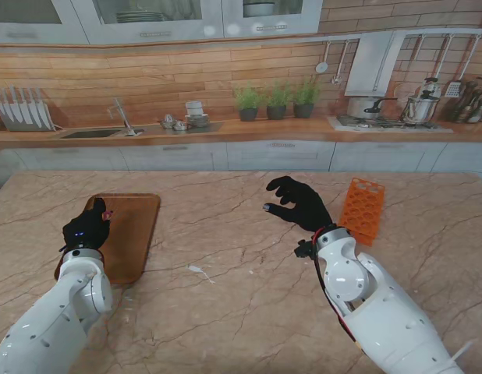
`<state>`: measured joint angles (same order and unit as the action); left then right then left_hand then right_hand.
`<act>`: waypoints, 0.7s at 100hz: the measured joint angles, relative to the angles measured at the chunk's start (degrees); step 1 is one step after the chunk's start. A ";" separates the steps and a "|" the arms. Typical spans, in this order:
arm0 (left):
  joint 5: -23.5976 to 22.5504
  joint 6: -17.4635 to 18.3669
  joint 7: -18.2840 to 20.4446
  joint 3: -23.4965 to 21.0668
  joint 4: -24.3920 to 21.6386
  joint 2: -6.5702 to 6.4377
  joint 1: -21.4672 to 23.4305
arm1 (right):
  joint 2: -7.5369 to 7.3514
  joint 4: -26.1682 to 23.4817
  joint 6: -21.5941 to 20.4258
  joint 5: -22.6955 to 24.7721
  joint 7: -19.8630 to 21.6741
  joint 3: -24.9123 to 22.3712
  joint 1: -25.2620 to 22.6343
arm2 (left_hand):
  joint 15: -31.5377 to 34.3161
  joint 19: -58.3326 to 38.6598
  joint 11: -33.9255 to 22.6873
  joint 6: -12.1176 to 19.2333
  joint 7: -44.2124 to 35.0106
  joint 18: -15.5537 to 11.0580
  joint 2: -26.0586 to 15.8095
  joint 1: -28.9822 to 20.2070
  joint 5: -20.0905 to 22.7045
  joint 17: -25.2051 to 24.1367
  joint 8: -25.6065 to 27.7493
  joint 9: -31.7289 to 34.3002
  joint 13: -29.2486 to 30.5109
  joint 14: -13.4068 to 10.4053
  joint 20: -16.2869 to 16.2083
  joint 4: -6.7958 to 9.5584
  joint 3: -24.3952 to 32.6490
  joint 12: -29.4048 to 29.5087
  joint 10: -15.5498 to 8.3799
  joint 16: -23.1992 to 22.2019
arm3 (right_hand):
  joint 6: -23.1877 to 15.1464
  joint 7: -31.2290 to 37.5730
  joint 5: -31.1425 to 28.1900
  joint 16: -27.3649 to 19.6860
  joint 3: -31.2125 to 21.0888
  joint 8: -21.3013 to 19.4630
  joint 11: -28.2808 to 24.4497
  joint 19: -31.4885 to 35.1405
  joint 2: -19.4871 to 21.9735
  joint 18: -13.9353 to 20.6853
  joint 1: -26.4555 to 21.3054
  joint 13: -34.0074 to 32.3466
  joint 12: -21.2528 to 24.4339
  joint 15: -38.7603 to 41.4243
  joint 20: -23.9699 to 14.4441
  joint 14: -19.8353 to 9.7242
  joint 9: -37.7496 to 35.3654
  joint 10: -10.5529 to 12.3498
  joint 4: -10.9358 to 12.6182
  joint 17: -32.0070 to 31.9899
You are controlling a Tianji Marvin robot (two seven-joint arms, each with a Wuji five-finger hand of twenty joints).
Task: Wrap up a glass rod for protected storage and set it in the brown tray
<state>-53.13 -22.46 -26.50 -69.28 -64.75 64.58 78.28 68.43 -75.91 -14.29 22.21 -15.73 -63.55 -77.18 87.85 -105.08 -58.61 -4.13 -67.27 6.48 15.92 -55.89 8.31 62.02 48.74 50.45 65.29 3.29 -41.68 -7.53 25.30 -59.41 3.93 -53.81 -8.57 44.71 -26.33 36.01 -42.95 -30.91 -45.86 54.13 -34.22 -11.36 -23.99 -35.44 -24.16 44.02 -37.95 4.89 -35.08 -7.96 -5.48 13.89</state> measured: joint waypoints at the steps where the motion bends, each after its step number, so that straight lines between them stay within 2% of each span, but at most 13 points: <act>1: 0.00 -0.31 0.18 0.13 0.03 -0.01 -0.10 | 0.00 0.00 0.00 0.00 0.01 0.00 0.00 | -0.15 0.00 0.00 0.00 0.00 0.13 0.00 -0.02 0.00 -0.04 -0.08 0.00 -0.04 0.10 0.62 0.00 0.00 0.00 0.00 0.00 | 0.00 0.00 0.00 0.00 0.00 0.00 0.00 0.00 0.00 0.00 0.00 0.00 0.00 0.00 0.00 0.00 0.00 0.00 0.00 0.00; 6: -0.03 -1.69 1.17 0.65 0.07 -0.07 -0.50 | 0.00 0.00 0.03 0.00 0.02 0.00 0.00 | -1.52 0.00 0.44 -0.05 0.00 1.68 0.00 -0.57 0.00 -1.03 -0.75 0.00 -1.95 1.89 4.50 0.00 0.00 -0.01 0.00 0.00 | 0.00 0.00 0.00 0.00 0.00 0.00 0.00 0.00 0.01 -0.01 0.00 0.00 0.00 0.00 0.00 0.01 -0.01 0.00 0.00 0.00; 12: -0.26 -2.49 2.02 1.08 0.27 -0.12 -0.91 | 0.00 -0.02 0.07 0.02 0.01 -0.01 -0.04 | -5.84 -0.02 0.70 -0.17 0.00 6.03 0.00 -0.59 0.00 -6.29 -0.86 -0.03 -5.81 5.23 6.71 0.00 0.05 -0.09 0.02 0.00 | 0.00 0.00 0.00 0.00 -0.03 0.00 0.00 0.00 0.01 -0.01 0.43 -0.01 0.00 0.00 0.00 0.01 -0.01 0.00 0.00 0.01; 15: -0.37 -2.74 2.35 1.22 0.39 -0.13 -1.09 | 0.00 -0.03 0.10 0.03 0.00 -0.01 -0.05 | -8.63 1.04 1.41 -0.26 0.00 8.96 0.01 -0.60 0.00 -10.30 -0.91 -0.15 -8.42 7.44 5.99 0.00 0.62 -0.41 0.02 0.00 | 0.00 0.00 0.00 0.00 -0.03 0.00 0.00 0.00 0.01 -0.01 0.43 -0.01 0.00 0.00 0.00 0.02 -0.02 0.00 0.00 0.01; 20: -0.47 -3.62 2.97 1.47 0.49 -0.16 -1.34 | 0.00 -0.06 0.14 0.04 -0.03 -0.01 -0.06 | -14.40 6.79 3.28 -0.29 0.00 13.06 1.20 -0.60 0.08 -18.11 -1.46 -0.34 -13.64 10.39 2.37 0.00 1.87 -0.50 0.02 0.00 | 0.00 0.00 0.00 0.00 -0.03 0.00 0.00 0.00 0.01 -0.01 0.43 -0.01 0.00 0.00 0.00 0.03 -0.03 0.00 0.00 0.01; 25: -0.48 -5.30 4.19 1.73 0.45 -0.17 -1.55 | 0.00 -0.07 0.16 0.04 -0.03 -0.01 -0.06 | -20.68 14.36 4.74 -0.62 0.00 15.28 2.25 -0.60 0.86 -27.73 -1.58 -0.74 -19.56 11.93 0.13 0.00 3.26 -0.50 0.04 0.81 | 0.00 0.00 0.00 0.00 -0.60 0.00 0.00 0.00 0.01 -0.01 0.46 -0.01 0.00 0.00 0.00 0.04 -0.03 0.00 0.00 0.02; 33: -0.33 -8.26 7.28 2.18 0.09 -0.26 -1.78 | 0.01 -0.07 0.18 0.00 -0.03 0.00 -0.06 | -32.55 26.51 7.35 -0.76 0.00 15.02 3.12 -0.53 2.54 -44.07 -2.94 -0.68 -28.31 11.98 -1.07 -0.01 5.87 0.01 0.60 6.13 | 0.00 0.00 0.00 0.00 -0.62 0.00 0.00 0.00 0.01 -0.01 0.47 -0.01 0.00 0.00 0.00 0.05 -0.04 0.00 0.00 0.02; 36: -0.09 -8.82 7.90 2.40 0.06 -0.30 -1.88 | 0.01 -0.07 0.18 -0.01 -0.03 0.02 -0.05 | -37.30 30.72 8.58 -0.97 -0.28 13.52 3.85 -0.46 3.16 -50.21 -3.44 0.51 -31.04 11.98 -1.00 -0.24 7.14 0.67 0.65 9.12 | 0.00 0.00 0.00 0.00 -0.62 0.00 0.00 0.00 0.01 -0.02 0.47 -0.01 0.00 0.00 0.00 0.05 -0.04 0.00 0.00 0.02; 45: 0.46 -9.58 7.94 3.83 0.80 -0.47 -2.59 | 0.02 -0.06 0.15 0.00 -0.09 0.10 -0.03 | -47.18 42.38 12.81 -1.24 -0.68 9.70 5.81 0.93 5.23 -62.62 -5.16 2.33 -37.00 9.65 4.21 -0.54 10.33 3.73 0.67 15.58 | 0.00 0.00 0.00 0.00 -0.63 0.00 0.00 0.00 0.01 -0.02 0.49 -0.01 0.00 0.00 0.00 0.07 -0.05 -0.02 0.00 0.03; 49: 0.66 -9.81 7.56 4.74 1.84 -0.48 -3.21 | 0.02 -0.04 0.10 0.03 -0.13 0.14 -0.02 | -49.49 47.16 14.11 -1.24 -0.68 8.90 6.09 1.55 5.45 -64.70 -5.35 3.11 -37.70 8.80 6.75 -0.54 11.19 5.02 0.67 17.12 | 0.00 0.00 0.00 0.00 -0.63 0.00 0.00 0.00 0.01 -0.02 0.49 -0.02 0.00 0.00 0.00 0.07 -0.09 -0.02 0.00 0.03; 57: 1.85 -10.03 7.04 5.45 3.60 -0.25 -4.00 | 0.02 0.03 0.04 0.09 -0.15 0.19 -0.01 | -51.76 55.91 16.66 -1.25 -0.68 8.25 6.11 1.71 6.07 -65.48 -6.17 3.75 -39.37 8.12 11.11 -1.79 12.10 7.47 0.67 19.27 | 0.00 0.00 -0.01 0.00 -0.64 0.00 0.00 0.00 0.01 -0.02 0.50 -0.02 0.00 0.00 0.00 0.07 -0.15 -0.02 0.00 0.03; 67: 3.22 -10.16 6.66 6.23 4.58 -0.12 -4.29 | 0.03 0.08 0.07 0.09 -0.14 0.26 0.00 | -54.98 62.79 23.68 -1.25 -0.68 7.66 6.11 2.10 6.07 -65.54 -6.47 3.31 -42.30 7.41 13.50 -1.79 12.37 9.40 1.15 21.02 | 0.00 0.00 -0.01 0.00 -0.65 0.00 0.00 0.00 0.01 -0.02 0.51 -0.02 0.00 0.00 0.00 0.07 -0.16 -0.02 0.00 0.03; 70: 3.40 -10.16 6.65 6.53 4.78 -0.10 -4.34 | 0.03 0.08 0.11 0.07 -0.14 0.29 0.00 | -55.75 65.49 25.93 -0.76 -0.68 7.16 6.11 2.31 6.07 -65.54 -6.48 0.32 -44.58 6.86 14.24 -1.79 12.38 10.02 1.44 21.23 | 0.00 0.00 -0.01 0.00 -0.65 0.00 0.00 0.00 0.01 -0.02 0.51 -0.02 0.00 0.00 0.00 0.07 -0.16 -0.02 0.00 0.03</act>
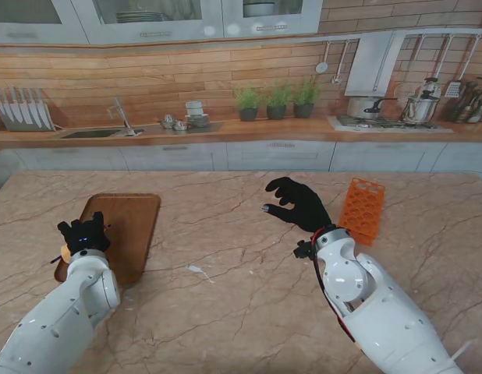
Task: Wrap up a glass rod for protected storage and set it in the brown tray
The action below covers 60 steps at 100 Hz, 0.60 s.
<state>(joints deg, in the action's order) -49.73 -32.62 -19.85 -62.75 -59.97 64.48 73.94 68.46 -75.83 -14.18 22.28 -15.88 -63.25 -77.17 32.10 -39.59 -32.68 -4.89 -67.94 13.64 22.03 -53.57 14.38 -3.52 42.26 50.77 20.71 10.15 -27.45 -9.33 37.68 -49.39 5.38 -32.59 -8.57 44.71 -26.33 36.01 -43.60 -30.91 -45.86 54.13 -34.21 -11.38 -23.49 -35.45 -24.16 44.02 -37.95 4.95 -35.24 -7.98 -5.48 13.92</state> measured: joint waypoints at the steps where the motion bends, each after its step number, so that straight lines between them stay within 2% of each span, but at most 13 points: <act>1: 0.06 0.00 0.00 0.09 0.07 0.01 -0.02 | 0.00 0.00 0.01 -0.01 0.00 0.01 0.00 | -0.45 1.04 0.65 0.04 0.00 -0.18 0.00 0.00 0.00 0.00 0.00 -1.24 -0.75 -0.09 0.29 0.00 0.00 0.49 0.15 0.21 | 0.00 0.00 0.00 0.00 0.00 0.00 0.00 0.00 0.00 0.00 0.00 0.00 0.00 0.00 0.00 0.00 0.00 0.00 0.00 0.00; 9: 0.47 -0.01 0.07 0.59 0.50 0.20 -0.11 | 0.01 0.04 0.05 -0.04 0.00 0.11 0.03 | -3.15 8.85 1.14 0.10 0.00 -1.49 0.00 0.81 0.76 0.00 -0.03 -14.55 -7.16 -1.17 0.90 0.00 0.64 9.35 0.86 1.33 | 0.00 0.00 0.00 0.00 -0.58 0.00 0.00 0.00 0.00 0.00 0.01 0.00 0.00 0.00 0.00 0.01 0.00 0.00 0.00 0.00; 18: 0.72 0.03 0.11 0.68 0.76 0.42 -0.14 | 0.03 0.07 0.08 -0.04 0.00 0.15 0.05 | -5.70 13.94 1.23 0.10 0.39 -2.28 -0.04 2.88 0.69 -0.12 -1.45 -21.83 -10.41 -1.72 0.90 0.05 1.36 15.57 0.91 2.29 | 0.00 0.00 0.00 0.00 -0.59 0.00 0.00 0.00 0.00 0.00 0.01 0.00 0.00 0.00 0.00 0.01 0.00 0.00 0.00 0.00; 26: 0.86 0.71 0.15 0.28 0.71 0.54 -0.01 | 0.05 0.08 0.13 -0.04 0.00 0.15 0.05 | -6.90 18.15 2.15 0.10 3.14 -2.43 -0.01 7.19 0.58 -0.22 -1.52 -24.72 -11.08 -1.98 -0.13 0.23 4.12 16.98 0.87 2.95 | 0.00 0.00 0.00 0.00 -0.59 0.00 0.00 0.00 0.00 0.00 0.01 0.00 0.00 0.00 -0.01 0.01 -0.01 0.00 0.00 0.00; 27: 0.86 0.85 0.17 0.18 0.67 0.55 0.02 | 0.05 0.08 0.14 -0.04 0.00 0.15 0.05 | -7.00 18.62 2.30 0.10 3.55 -2.43 -0.01 7.48 0.58 -0.23 -1.52 -24.85 -11.08 -1.98 -0.42 1.26 4.46 17.17 0.87 3.08 | 0.00 0.00 0.00 0.00 -0.59 0.00 0.00 0.00 0.01 0.00 0.01 0.00 0.00 0.00 -0.01 0.01 -0.01 0.00 0.00 0.00; 32: 0.83 1.45 0.47 -0.27 0.38 0.55 0.23 | 0.06 0.09 0.16 -0.04 -0.03 0.15 0.06 | -7.69 20.20 3.12 0.10 6.28 -2.46 -0.03 10.97 0.33 -0.30 -2.15 -26.16 -11.09 -1.99 -2.08 2.75 6.11 17.72 0.86 3.44 | 0.00 0.00 0.00 0.00 -0.60 0.00 0.00 0.00 0.99 0.00 0.02 0.00 0.00 0.00 -0.01 0.01 -0.01 0.00 0.00 0.00; 33: 0.79 1.53 0.66 -0.36 0.27 0.54 0.29 | 0.07 0.10 0.16 -0.04 -0.04 0.15 0.06 | -7.82 20.70 3.04 0.14 7.28 -2.47 -0.03 11.76 -0.17 -0.37 -2.24 -26.33 -11.13 -1.99 -2.38 3.80 6.14 18.42 0.86 3.48 | 0.00 0.00 0.00 0.00 -0.76 0.00 0.00 0.00 1.20 0.00 0.02 0.00 0.00 0.00 -0.01 0.01 -0.01 0.00 0.00 0.00; 34: 0.72 1.58 0.88 -0.45 0.15 0.52 0.34 | 0.07 0.10 0.17 -0.04 -0.04 0.15 0.06 | -7.93 20.89 3.08 0.22 8.37 -2.47 -0.05 12.48 -0.32 -0.45 -2.62 -26.68 -11.34 -1.99 -2.60 3.80 6.14 18.14 0.86 3.53 | 0.00 0.00 0.00 0.00 -0.72 0.00 0.00 0.00 1.20 0.00 0.03 0.00 0.00 0.00 -0.01 0.01 -0.01 0.00 0.00 0.00; 35: 0.62 1.63 1.21 -0.54 -0.02 0.49 0.42 | 0.07 0.10 0.17 -0.04 -0.05 0.15 0.06 | -8.51 21.35 3.14 0.29 9.31 -2.47 -0.05 12.98 -0.34 -0.48 -2.83 -27.06 -11.75 -2.00 -2.87 4.66 6.14 18.31 0.86 3.60 | 0.00 0.00 0.00 0.00 -0.71 0.00 0.00 0.00 1.18 0.00 0.03 0.00 0.00 0.00 -0.01 0.01 -0.01 0.00 0.00 0.00; 39: -0.11 1.67 3.24 -0.91 -1.10 0.25 0.83 | 0.08 0.11 0.17 -0.04 -0.05 0.16 0.06 | -9.00 22.20 3.70 0.57 13.90 -2.48 -0.05 15.55 -1.21 -0.66 -4.76 -28.39 -11.75 -2.00 -3.73 5.41 5.84 18.50 0.86 4.09 | 0.00 0.00 0.00 0.00 -0.71 0.00 0.00 0.00 1.18 0.00 0.03 0.00 0.00 0.00 -0.01 0.01 -0.01 0.00 0.00 0.00; 47: -2.94 1.83 7.23 -1.71 -3.91 -0.47 2.02 | 0.08 0.11 0.17 -0.04 -0.07 0.15 0.07 | -10.27 23.61 5.53 1.08 21.48 -2.48 1.39 18.90 -1.86 -0.80 -9.76 -29.17 -11.75 -2.00 -5.15 5.43 2.41 19.57 0.86 4.80 | 0.00 0.00 0.00 0.00 -0.71 0.00 0.00 0.00 1.18 0.00 0.03 0.00 0.00 0.00 -0.01 0.01 -0.01 0.00 0.00 0.00; 52: -4.75 2.25 8.06 -2.15 -5.21 -0.88 2.72 | 0.09 0.12 0.17 -0.03 -0.15 0.14 0.07 | -11.33 24.50 6.94 2.02 25.22 -2.06 2.73 20.87 -2.51 -0.85 -12.58 -30.51 -12.05 -2.00 -5.79 5.43 0.25 20.14 0.86 5.05 | 0.00 0.00 0.00 0.00 -0.71 0.00 0.00 0.00 1.18 0.00 0.03 0.00 0.00 0.00 -0.01 0.02 -0.01 0.00 0.00 0.03; 60: -6.50 2.89 9.27 -3.08 -7.02 -1.48 3.78 | 0.12 0.12 0.16 0.02 -0.41 0.09 0.07 | -13.29 26.60 8.46 2.04 29.31 -1.44 2.34 21.70 -3.18 -0.99 -15.57 -32.01 -12.67 -2.00 -5.90 5.44 -3.60 20.55 0.87 5.66 | 0.00 0.00 0.00 0.00 -0.71 0.00 0.00 0.00 1.18 0.00 0.03 0.00 0.00 0.00 -0.01 0.02 -0.01 0.00 0.00 0.04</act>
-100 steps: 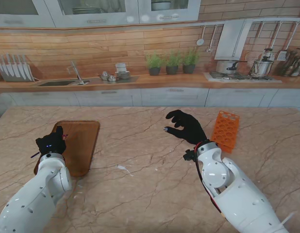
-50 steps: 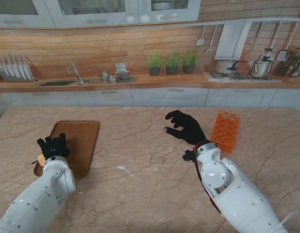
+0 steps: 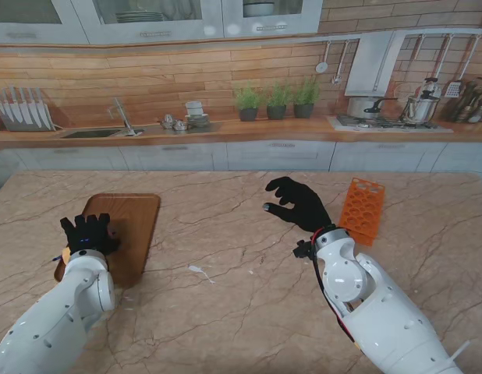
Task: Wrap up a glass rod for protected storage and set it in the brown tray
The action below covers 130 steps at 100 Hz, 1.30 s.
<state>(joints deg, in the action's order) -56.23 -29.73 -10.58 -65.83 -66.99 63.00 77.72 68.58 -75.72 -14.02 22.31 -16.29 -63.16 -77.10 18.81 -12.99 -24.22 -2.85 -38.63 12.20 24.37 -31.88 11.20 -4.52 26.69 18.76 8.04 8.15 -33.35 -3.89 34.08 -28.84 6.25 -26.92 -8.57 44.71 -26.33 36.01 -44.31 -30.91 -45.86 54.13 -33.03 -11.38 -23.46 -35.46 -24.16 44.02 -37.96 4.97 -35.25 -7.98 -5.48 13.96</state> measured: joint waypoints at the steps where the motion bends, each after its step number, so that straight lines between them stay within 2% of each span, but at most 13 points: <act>1: -0.08 0.05 0.29 -0.15 -0.27 -0.07 0.13 | 0.00 0.00 0.00 0.00 -0.03 -0.01 0.00 | -0.13 0.40 0.07 0.00 0.53 0.01 0.00 -0.01 0.00 0.00 0.07 -0.01 -0.35 0.00 -0.02 0.00 -0.12 0.20 0.00 0.02 | 0.00 0.00 0.00 0.00 0.00 0.00 0.00 0.00 0.00 0.00 0.00 0.00 0.00 0.00 0.00 0.00 0.00 0.00 0.00 0.00; 21: -2.37 0.15 5.51 -2.19 -4.22 -1.16 1.84 | 0.04 0.00 0.00 -0.02 -0.17 -0.06 -0.01 | -3.15 1.90 3.70 -0.21 7.57 1.10 -0.05 -0.03 -1.25 -0.60 -5.28 -3.19 -0.72 0.05 -2.66 0.00 -6.56 1.80 0.54 0.71 | 0.00 0.01 -0.01 0.00 -0.51 0.00 0.00 0.00 0.00 0.00 0.00 0.00 0.00 0.00 0.00 0.00 -0.19 0.00 0.00 0.01; 37: -2.45 1.32 4.46 -5.37 -6.20 -1.04 3.31 | 0.06 -0.01 0.00 -0.03 -0.20 -0.06 -0.02 | -4.01 2.58 5.84 -0.25 12.40 1.56 -0.12 -0.03 -1.25 -0.61 -8.01 -4.36 -1.28 0.41 -2.76 0.00 -9.20 2.73 1.25 0.74 | 0.00 0.01 -0.02 0.00 -0.52 -0.01 -0.04 0.00 0.00 0.00 0.00 -0.01 0.00 0.00 0.00 0.00 -0.58 0.00 0.00 0.02; 53: -5.27 5.90 4.26 -9.97 -10.88 -1.07 6.40 | 0.06 -0.01 -0.03 -0.01 -0.09 -0.06 -0.01 | -4.87 2.59 5.95 -0.27 12.59 1.73 -0.17 -0.12 -1.25 -0.61 -8.64 -4.36 -1.28 0.59 -2.87 0.01 -12.17 3.44 1.29 1.29 | 0.00 0.01 -0.02 0.00 -0.52 0.00 -0.04 0.00 0.00 0.00 0.00 -0.01 0.00 0.00 0.00 0.00 -0.58 0.00 0.00 0.02; 62: -4.55 9.13 1.20 -11.69 -12.26 -1.05 7.57 | 0.06 0.00 -0.06 0.12 -0.08 -0.04 0.00 | -5.30 2.59 5.95 -0.27 12.59 1.74 -1.05 -0.15 -1.25 -0.15 -7.95 -4.36 -1.28 1.12 -4.17 0.01 -14.09 3.44 1.29 1.30 | 0.00 0.01 -0.02 0.00 -0.52 -0.01 -0.04 0.00 0.00 0.00 0.00 -0.01 0.00 0.00 0.00 0.00 -0.58 0.00 0.00 0.02; 69: -2.51 11.29 -1.08 -12.59 -12.83 -0.96 8.07 | 0.05 0.15 -0.10 0.35 -0.04 0.01 0.06 | -5.31 2.51 5.95 -0.27 12.46 1.74 -1.09 -0.31 -1.25 1.14 -7.65 -4.36 -1.28 1.29 -4.53 0.01 -14.24 3.44 1.30 1.30 | 0.00 0.01 -0.02 0.00 -0.52 -0.01 -0.04 0.00 0.00 0.00 0.00 -0.01 0.00 0.00 0.00 0.01 -0.58 0.00 0.00 0.02; 83: 2.57 16.34 -1.19 -14.07 -15.07 -0.67 9.16 | 0.02 0.37 -0.08 0.38 0.19 0.08 0.17 | -5.31 1.99 5.95 -0.42 10.39 1.80 -1.23 -1.23 -1.25 2.01 -5.95 -4.36 -1.28 1.41 -4.93 0.02 -14.76 3.44 2.08 1.30 | 0.00 0.01 -0.02 0.00 -0.52 -0.01 -0.04 0.00 0.00 0.00 0.00 -0.01 0.00 0.00 0.00 0.01 -0.58 -0.01 0.00 0.02; 99: 6.19 23.32 -1.41 -13.99 -17.08 -0.33 9.96 | 0.01 0.35 -0.06 0.02 0.58 0.06 0.16 | -5.34 1.98 6.11 -0.54 9.57 1.81 -1.23 -1.24 -1.23 2.66 -5.20 -4.33 -1.01 1.84 -4.94 0.02 -15.63 3.45 2.10 1.30 | 0.00 0.01 -0.02 0.00 -0.52 -0.01 -0.04 0.00 0.00 0.00 0.00 -0.01 0.00 0.00 0.00 0.01 -0.59 -0.01 0.00 0.02; 109: 13.00 30.44 -0.75 -13.63 -17.94 -0.11 10.14 | -0.08 0.03 -0.17 -0.20 1.33 -0.06 0.00 | -5.62 1.98 7.33 -1.65 9.07 2.07 -4.18 -1.97 -1.23 4.33 -3.57 -4.32 -0.31 2.30 -4.85 0.02 -22.03 4.10 3.32 2.31 | 0.00 0.01 -0.02 0.00 -0.52 -0.01 -0.04 0.00 0.00 -0.01 0.00 -0.01 0.00 0.00 0.00 0.01 -0.59 -0.01 0.00 0.02; 115: 18.13 34.82 -0.36 -12.91 -17.97 0.07 9.98 | -0.17 -0.37 -0.20 -0.35 1.54 -0.07 -0.20 | -6.17 1.98 7.43 -1.76 9.02 1.81 -4.24 -2.45 -1.23 4.69 -2.99 -4.32 -0.27 2.10 -4.29 0.03 -23.82 4.18 3.32 2.80 | 0.00 0.01 -0.01 0.00 -0.49 -0.01 -0.04 0.00 0.00 -0.01 0.01 -0.01 0.00 0.00 0.00 0.01 -0.59 -0.01 0.00 0.02; 121: 21.93 37.06 0.02 -11.52 -17.87 0.27 9.48 | -0.25 -0.90 -0.24 -0.59 1.88 -0.08 -0.47 | -6.88 1.98 8.16 -2.03 8.98 1.80 -4.25 -2.46 -1.23 5.37 -2.35 -4.30 0.35 2.09 -4.07 0.03 -24.31 4.66 3.33 3.41 | 0.00 0.01 0.01 0.00 -0.38 -0.01 -0.02 0.00 0.00 -0.01 0.01 -0.01 0.00 0.00 0.00 0.02 -0.59 -0.01 0.00 0.02; 130: 25.21 38.73 0.88 -9.49 -17.39 0.86 8.37 | -0.39 -1.83 -0.39 -1.50 2.94 -0.19 -0.92 | -6.97 1.97 8.73 -2.11 8.44 1.80 -4.25 -2.50 -1.23 6.35 -1.64 -4.19 1.28 2.09 -3.48 0.03 -24.58 4.91 3.36 3.53 | 0.00 0.01 0.32 0.00 0.77 0.00 0.09 0.00 0.00 -0.01 0.61 -0.01 0.00 0.00 0.00 0.02 -0.59 -0.01 0.00 0.02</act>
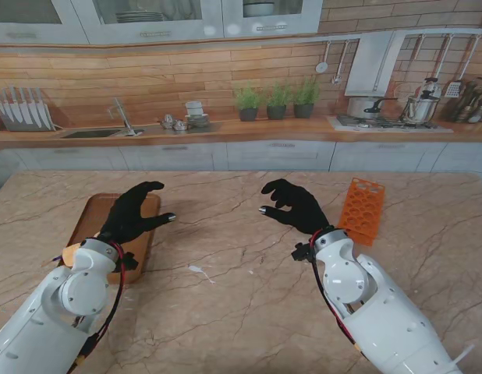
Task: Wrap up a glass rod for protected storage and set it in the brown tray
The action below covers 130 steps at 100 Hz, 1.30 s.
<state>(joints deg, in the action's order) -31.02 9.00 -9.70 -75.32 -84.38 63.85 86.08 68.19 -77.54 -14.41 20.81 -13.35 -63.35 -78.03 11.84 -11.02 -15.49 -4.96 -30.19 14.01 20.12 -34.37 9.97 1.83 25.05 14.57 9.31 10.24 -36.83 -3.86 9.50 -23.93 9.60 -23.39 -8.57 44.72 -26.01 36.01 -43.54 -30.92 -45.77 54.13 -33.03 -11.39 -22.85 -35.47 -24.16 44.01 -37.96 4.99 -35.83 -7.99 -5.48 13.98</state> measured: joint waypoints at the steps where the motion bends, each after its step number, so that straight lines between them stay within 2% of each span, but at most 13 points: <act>1: 0.35 0.25 0.18 0.15 0.06 0.08 -0.11 | -0.01 -0.12 -0.02 -0.18 0.21 -0.03 -0.06 | -0.02 0.00 0.08 -0.14 -0.12 0.00 0.00 -0.01 0.00 0.18 0.04 0.02 0.32 0.00 0.01 0.00 0.00 0.01 0.06 0.01 | 0.00 0.00 0.18 0.00 0.40 0.00 0.18 0.00 0.00 0.00 0.00 0.00 0.00 0.00 0.00 0.00 0.00 0.00 0.00 0.00; 13: 4.95 3.92 4.29 1.67 0.53 0.55 -1.34 | -0.17 -1.40 -0.29 -3.05 2.87 -0.45 -0.76 | -0.02 -0.03 0.86 -0.88 -0.17 0.04 0.00 -0.04 0.00 1.50 0.06 1.72 1.68 0.00 0.52 0.00 -0.01 0.60 0.48 0.09 | 0.00 -0.62 1.46 0.00 2.63 0.00 2.05 -0.10 0.00 -0.01 0.00 0.01 0.00 -1.35 0.00 0.01 0.00 0.00 0.00 -0.02; 22: 5.43 5.56 7.33 2.69 0.52 0.50 -2.12 | -0.30 -2.18 -0.41 -5.49 4.63 -0.78 -1.22 | -0.02 -0.04 1.52 -1.31 -0.17 0.08 0.00 -0.05 0.00 2.32 0.04 2.43 2.21 0.13 0.65 0.00 -0.01 0.92 0.54 0.10 | 0.00 -1.28 2.16 -0.76 4.26 0.00 3.53 -1.10 -0.01 -0.05 0.00 0.06 0.65 -3.64 0.00 0.01 0.17 0.00 0.00 -0.04; 36: 5.38 6.75 8.10 3.99 0.15 0.26 -2.52 | -0.52 -3.71 -0.81 -8.63 6.86 -1.50 -2.15 | -0.03 -0.14 2.26 -1.54 0.33 0.31 0.00 -0.80 0.07 3.37 -0.72 3.76 3.19 1.10 0.68 0.00 0.05 1.27 1.31 0.12 | 0.02 -2.08 3.58 -2.36 6.68 0.06 5.78 -4.06 -0.10 -0.10 0.99 0.10 1.38 -7.95 0.00 0.01 1.21 0.03 0.04 -0.05; 42: 5.38 7.39 8.35 4.18 0.02 0.21 -2.47 | -0.66 -4.16 -1.31 -9.02 7.69 -1.73 -2.46 | -0.04 -0.65 2.52 -1.64 0.60 0.43 0.00 -0.80 0.82 4.01 -0.28 4.89 4.28 1.25 0.69 0.00 0.31 1.33 1.42 0.12 | 0.02 -2.26 4.84 -3.36 6.21 0.07 6.95 -5.84 -0.81 -0.12 2.23 0.18 1.60 -10.55 0.00 0.01 1.79 0.12 1.19 -0.05; 51: 5.41 8.06 8.41 4.43 0.00 0.20 -2.41 | -0.97 -4.64 -2.17 -11.23 10.24 -2.01 -2.72 | -0.03 -1.32 2.93 -1.94 1.66 1.71 0.00 -0.82 1.52 4.52 -1.19 5.44 5.17 1.87 0.69 0.00 1.45 1.43 1.53 0.13 | 0.02 -2.95 5.81 -4.54 5.99 0.08 7.98 -8.10 -0.81 -0.12 3.06 0.26 2.10 -13.60 0.00 0.01 2.41 0.21 1.24 -0.05; 60: 6.29 8.86 11.36 4.18 0.00 0.05 -2.48 | -1.26 -5.12 -2.51 -12.92 11.50 -2.05 -2.94 | -0.03 -1.51 3.67 -1.95 2.30 1.74 0.00 -0.82 1.50 4.52 -1.46 5.43 5.17 1.88 0.69 0.00 1.77 1.44 1.55 0.13 | 0.02 -3.30 5.86 -5.23 5.95 0.09 8.62 -9.62 -0.81 -0.12 3.06 0.26 2.26 -15.15 0.00 0.01 2.75 0.62 1.24 -0.05; 65: 6.80 9.37 11.86 4.14 0.10 -0.04 -2.55 | -1.39 -5.33 -2.64 -12.70 11.71 -2.06 -3.06 | -0.03 -1.55 3.78 -1.95 2.37 1.78 1.13 -0.82 1.50 4.52 -1.46 5.44 5.18 1.88 0.69 0.00 2.10 1.44 1.55 0.13 | 0.02 -3.55 6.53 -5.29 5.92 0.13 9.24 -10.16 -0.81 -0.12 3.06 0.27 2.72 -15.70 0.00 0.01 3.15 0.74 1.25 -0.05; 75: 8.47 10.55 11.11 4.21 0.53 -0.06 -2.75 | -1.67 -5.41 -3.22 -10.81 11.89 -2.08 -3.13 | -0.52 -2.85 3.94 -1.40 2.51 1.99 1.84 -0.57 1.50 4.35 -1.46 5.54 5.19 1.88 1.31 0.00 8.03 1.44 1.58 0.13 | 0.02 -4.13 8.02 -5.75 5.92 0.35 9.58 -10.94 -0.81 -0.12 3.07 0.54 2.78 -16.60 0.00 -0.04 4.36 1.07 1.25 -0.05; 96: 14.39 10.10 14.36 3.14 0.34 -0.05 -2.37 | -2.31 -3.00 -8.44 -4.81 12.83 -2.00 -1.93 | -0.68 -3.22 4.61 -1.33 2.63 2.44 1.84 0.12 1.50 4.14 -1.50 6.71 5.85 1.97 1.36 0.00 8.75 1.44 1.93 0.13 | -1.19 -4.56 12.20 -6.31 6.60 0.67 11.27 -13.60 -0.81 -0.12 3.00 1.29 2.83 -18.75 0.00 -1.05 7.05 3.02 1.25 0.02; 110: 14.18 10.02 14.11 3.03 0.57 -0.06 -2.36 | -3.24 -2.55 -9.12 -3.91 14.52 -1.78 -1.19 | -0.72 -3.62 4.71 -0.74 3.25 2.48 2.60 0.10 2.16 3.97 -1.52 7.08 5.87 2.27 1.37 0.00 8.68 1.44 1.93 0.13 | -1.70 -4.67 12.52 -6.75 6.70 0.67 12.16 -14.29 -0.80 -0.12 3.00 1.19 3.41 -19.94 0.00 -1.20 8.38 3.08 1.25 0.02; 121: 14.07 10.15 13.93 2.52 0.97 -0.01 -2.37 | -3.43 -2.92 -9.37 -0.66 13.07 -1.93 -1.37 | -0.91 -3.65 5.25 -0.69 3.26 2.50 2.42 0.09 2.76 3.94 -1.42 8.12 5.93 2.32 1.38 0.00 8.75 1.45 1.96 0.13 | -1.70 -4.68 12.52 -6.76 6.70 0.68 12.20 -14.45 -0.79 -0.12 3.05 1.15 3.42 -20.14 0.00 -1.21 8.39 3.08 1.25 0.02; 130: 14.41 10.21 13.83 2.06 1.34 0.01 -2.38 | -3.43 -3.80 -9.44 -0.10 11.64 -2.25 -2.07 | -1.13 -3.69 5.28 -0.69 3.30 2.66 2.42 0.09 2.80 3.93 -1.42 8.45 6.53 2.36 1.40 0.00 8.75 1.45 1.96 0.13 | -1.72 -4.68 12.52 -6.76 6.72 0.67 12.20 -14.68 -0.74 -0.12 3.71 1.15 3.42 -20.15 -0.08 -1.23 8.39 3.08 1.25 0.02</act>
<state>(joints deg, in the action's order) -16.61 19.22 4.14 -73.26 -83.05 63.87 83.70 64.76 -81.34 -23.85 20.71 -1.70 -65.60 -80.09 10.71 -14.71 -10.21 -5.65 -26.89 16.67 22.53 -34.28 12.77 5.76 23.64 23.02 15.85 12.60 -35.44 -3.86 18.25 -22.48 11.56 -23.26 -10.29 40.04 -13.49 29.26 -36.82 -30.24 -33.57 39.45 -33.77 -11.51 -19.14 -34.32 -20.73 23.87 -38.04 3.76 -27.44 -4.91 -4.23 13.99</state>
